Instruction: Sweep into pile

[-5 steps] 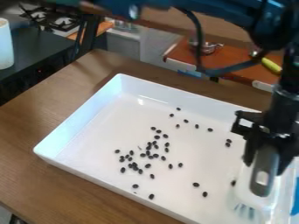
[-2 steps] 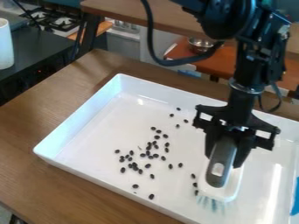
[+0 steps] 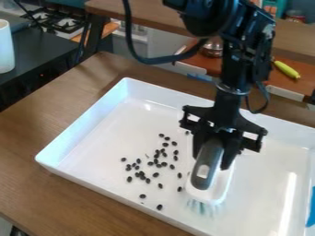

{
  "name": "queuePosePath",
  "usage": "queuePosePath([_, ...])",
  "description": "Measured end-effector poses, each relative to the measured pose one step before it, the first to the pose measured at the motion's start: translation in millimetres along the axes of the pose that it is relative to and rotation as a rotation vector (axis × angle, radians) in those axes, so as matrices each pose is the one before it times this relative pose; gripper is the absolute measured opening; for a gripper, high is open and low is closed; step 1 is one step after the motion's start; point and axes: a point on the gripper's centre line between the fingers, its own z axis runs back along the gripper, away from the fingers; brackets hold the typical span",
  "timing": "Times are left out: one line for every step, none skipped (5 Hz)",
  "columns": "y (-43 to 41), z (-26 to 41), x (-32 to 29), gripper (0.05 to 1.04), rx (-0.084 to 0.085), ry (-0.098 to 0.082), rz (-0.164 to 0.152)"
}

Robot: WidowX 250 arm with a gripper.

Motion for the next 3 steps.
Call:
queuePosePath([17.15, -3.34, 0.97, 0.504, 0.0194, -0.0145, 0.0037])
queuePosePath([19.34, -3.15, -1.44, 0.504, 0.0192, -0.016, 0.0106])
queuePosePath([26.99, -3.9, -2.1, 0.504, 0.0237, -0.0099, 0.0143])
